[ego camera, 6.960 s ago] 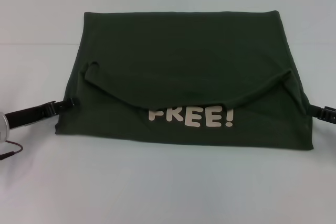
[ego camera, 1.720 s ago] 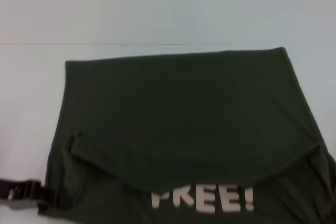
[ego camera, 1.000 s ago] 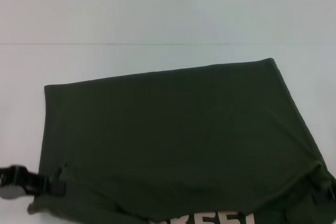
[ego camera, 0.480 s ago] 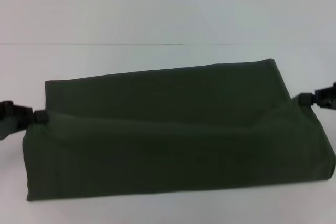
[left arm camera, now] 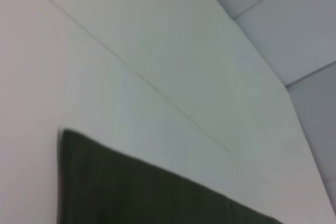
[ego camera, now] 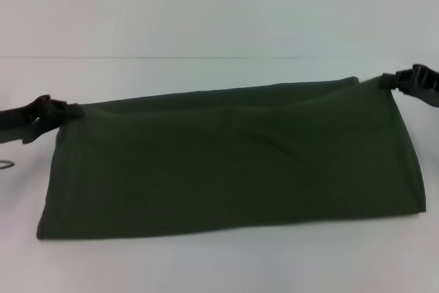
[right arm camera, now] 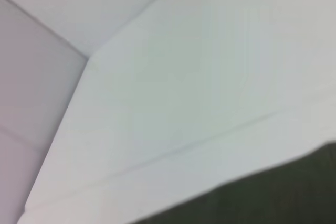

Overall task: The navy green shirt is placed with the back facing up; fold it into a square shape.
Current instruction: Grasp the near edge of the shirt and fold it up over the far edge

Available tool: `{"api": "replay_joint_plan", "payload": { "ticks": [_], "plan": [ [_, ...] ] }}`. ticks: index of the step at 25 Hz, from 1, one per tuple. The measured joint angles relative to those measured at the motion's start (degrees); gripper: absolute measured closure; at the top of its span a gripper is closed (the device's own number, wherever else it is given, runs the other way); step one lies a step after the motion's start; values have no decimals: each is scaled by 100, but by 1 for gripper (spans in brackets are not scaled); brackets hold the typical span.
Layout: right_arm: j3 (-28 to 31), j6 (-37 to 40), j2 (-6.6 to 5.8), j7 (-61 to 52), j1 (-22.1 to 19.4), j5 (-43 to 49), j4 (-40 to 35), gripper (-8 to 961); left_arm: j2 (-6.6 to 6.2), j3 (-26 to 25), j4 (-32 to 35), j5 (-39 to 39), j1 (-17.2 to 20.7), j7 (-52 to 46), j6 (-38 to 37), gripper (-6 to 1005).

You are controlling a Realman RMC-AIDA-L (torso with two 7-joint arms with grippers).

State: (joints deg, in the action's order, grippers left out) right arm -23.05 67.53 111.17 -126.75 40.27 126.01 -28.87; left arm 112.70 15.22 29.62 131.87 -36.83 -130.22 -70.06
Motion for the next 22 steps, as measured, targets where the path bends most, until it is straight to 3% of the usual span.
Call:
{"api": "replay_joint_plan", "payload": {
  "ticks": [11, 15, 22],
  "plan": [
    [-35, -1408, 443, 723, 271, -617, 82, 943, 514, 101, -21, -237, -472, 533, 1941, 904],
    [-65, -1890, 571, 1061, 373, -749, 176, 929, 614, 106, -31, -472, -505, 791, 2330, 890],
    [-75, -2512, 781, 1838, 501, -1177, 369, 906, 907, 130, -121, -889, -608, 1551, 2998, 864]
  ]
}}
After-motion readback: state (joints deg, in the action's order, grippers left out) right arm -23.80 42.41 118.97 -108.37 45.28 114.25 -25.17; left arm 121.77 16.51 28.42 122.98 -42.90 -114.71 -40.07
